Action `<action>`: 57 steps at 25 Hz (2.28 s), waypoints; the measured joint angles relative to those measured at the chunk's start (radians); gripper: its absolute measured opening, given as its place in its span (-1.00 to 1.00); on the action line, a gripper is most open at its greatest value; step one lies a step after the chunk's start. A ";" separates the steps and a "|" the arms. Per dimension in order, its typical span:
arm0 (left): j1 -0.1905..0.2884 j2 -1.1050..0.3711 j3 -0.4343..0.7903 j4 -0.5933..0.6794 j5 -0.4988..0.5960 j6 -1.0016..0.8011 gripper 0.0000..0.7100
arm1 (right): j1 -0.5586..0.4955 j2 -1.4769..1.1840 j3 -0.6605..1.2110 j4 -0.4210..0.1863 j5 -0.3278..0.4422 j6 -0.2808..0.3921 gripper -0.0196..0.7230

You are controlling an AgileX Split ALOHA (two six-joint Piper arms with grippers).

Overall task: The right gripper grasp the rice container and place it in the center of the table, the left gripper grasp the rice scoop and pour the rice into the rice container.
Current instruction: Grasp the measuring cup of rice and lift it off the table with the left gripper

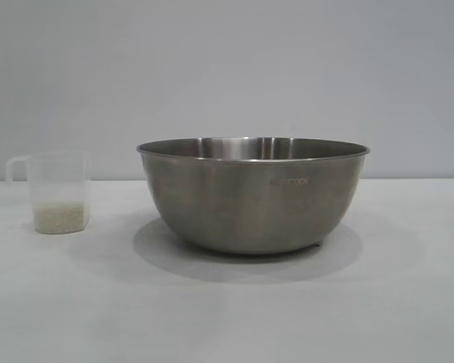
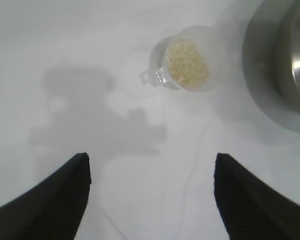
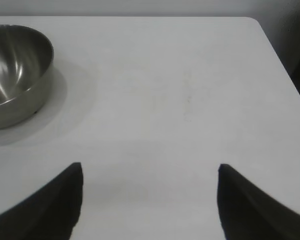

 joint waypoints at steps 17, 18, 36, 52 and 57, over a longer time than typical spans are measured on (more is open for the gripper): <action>0.000 -0.503 0.478 -0.114 -0.445 0.037 0.32 | 0.000 0.000 0.000 0.000 0.000 0.000 0.34; 0.000 -0.529 0.490 -0.119 -0.445 0.041 0.32 | 0.000 0.000 0.000 0.000 0.000 0.000 0.34; 0.000 -0.623 0.652 -0.531 -0.812 0.344 0.32 | 0.000 0.000 0.000 0.000 0.000 0.000 0.34; 0.000 -0.362 0.694 -0.548 -1.057 0.378 0.32 | 0.000 0.000 0.000 0.000 0.000 0.000 0.34; -0.080 -0.276 0.751 -0.525 -1.214 0.355 0.32 | 0.000 0.000 0.000 0.000 0.000 0.000 0.34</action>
